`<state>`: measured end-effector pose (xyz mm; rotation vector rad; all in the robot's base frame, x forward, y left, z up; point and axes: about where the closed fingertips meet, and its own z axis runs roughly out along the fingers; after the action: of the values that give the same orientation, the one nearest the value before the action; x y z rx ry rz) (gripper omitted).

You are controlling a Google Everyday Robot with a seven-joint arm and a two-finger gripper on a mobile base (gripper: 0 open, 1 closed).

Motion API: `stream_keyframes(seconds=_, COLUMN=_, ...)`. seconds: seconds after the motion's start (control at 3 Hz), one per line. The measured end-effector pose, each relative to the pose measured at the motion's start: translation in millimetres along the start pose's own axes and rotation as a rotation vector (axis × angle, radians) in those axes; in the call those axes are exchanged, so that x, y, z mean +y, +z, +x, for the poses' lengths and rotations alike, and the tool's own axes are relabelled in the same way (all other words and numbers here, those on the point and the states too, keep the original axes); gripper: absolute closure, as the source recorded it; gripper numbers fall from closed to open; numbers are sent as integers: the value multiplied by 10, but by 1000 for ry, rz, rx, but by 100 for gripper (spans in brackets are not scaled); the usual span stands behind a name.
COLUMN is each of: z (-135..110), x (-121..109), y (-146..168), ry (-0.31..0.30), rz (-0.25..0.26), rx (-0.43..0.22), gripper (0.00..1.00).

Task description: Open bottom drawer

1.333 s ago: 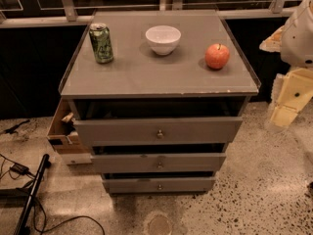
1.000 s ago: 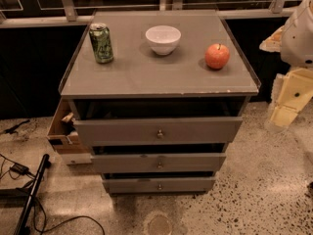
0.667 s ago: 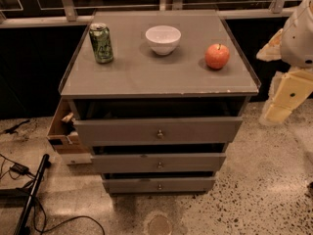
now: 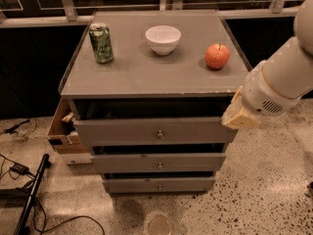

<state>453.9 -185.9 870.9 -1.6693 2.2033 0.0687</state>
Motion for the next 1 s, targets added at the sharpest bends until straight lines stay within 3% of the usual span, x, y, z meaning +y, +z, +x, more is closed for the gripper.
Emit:
stream_keyframes(seconds=0.33, z=43, x=31, y=760, ry=24, rz=-37, rx=-62, gripper=97)
stream_keyframes(seconds=1.0, z=16, x=-36, y=797, ry=26, rz=-11, rx=-75, gripper=100)
